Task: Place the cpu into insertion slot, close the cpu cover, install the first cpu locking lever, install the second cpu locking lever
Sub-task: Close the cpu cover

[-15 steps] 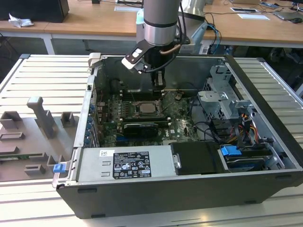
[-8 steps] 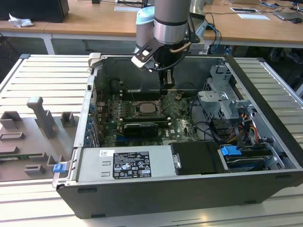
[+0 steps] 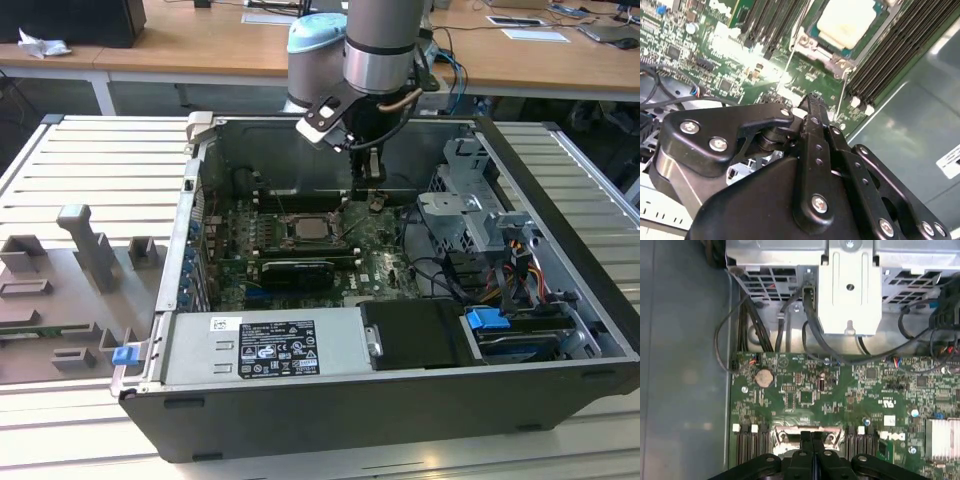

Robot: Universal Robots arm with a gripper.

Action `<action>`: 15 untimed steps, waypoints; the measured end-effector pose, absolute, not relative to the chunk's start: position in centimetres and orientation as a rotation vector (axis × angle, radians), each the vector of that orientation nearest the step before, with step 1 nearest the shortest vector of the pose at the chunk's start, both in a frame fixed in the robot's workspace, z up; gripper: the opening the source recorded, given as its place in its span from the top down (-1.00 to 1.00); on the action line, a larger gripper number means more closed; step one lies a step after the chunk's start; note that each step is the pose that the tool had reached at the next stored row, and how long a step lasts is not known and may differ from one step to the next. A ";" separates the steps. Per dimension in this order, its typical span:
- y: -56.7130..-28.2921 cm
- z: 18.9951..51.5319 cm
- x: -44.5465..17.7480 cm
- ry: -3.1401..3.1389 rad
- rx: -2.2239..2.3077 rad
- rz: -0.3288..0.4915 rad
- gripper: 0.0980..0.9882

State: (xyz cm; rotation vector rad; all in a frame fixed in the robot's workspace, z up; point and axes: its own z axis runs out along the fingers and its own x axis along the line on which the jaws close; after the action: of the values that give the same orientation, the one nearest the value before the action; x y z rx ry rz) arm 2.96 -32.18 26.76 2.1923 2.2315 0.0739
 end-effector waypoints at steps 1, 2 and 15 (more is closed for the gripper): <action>-32.2 26.8 3.3 2.232 2.192 0.074 0.98; -32.2 26.8 3.4 2.232 2.192 0.074 0.98; -32.2 26.4 5.6 2.240 2.197 0.060 0.98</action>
State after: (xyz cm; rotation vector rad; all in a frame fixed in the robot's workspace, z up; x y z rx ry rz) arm 5.56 -32.18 26.45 2.1973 2.2398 0.0601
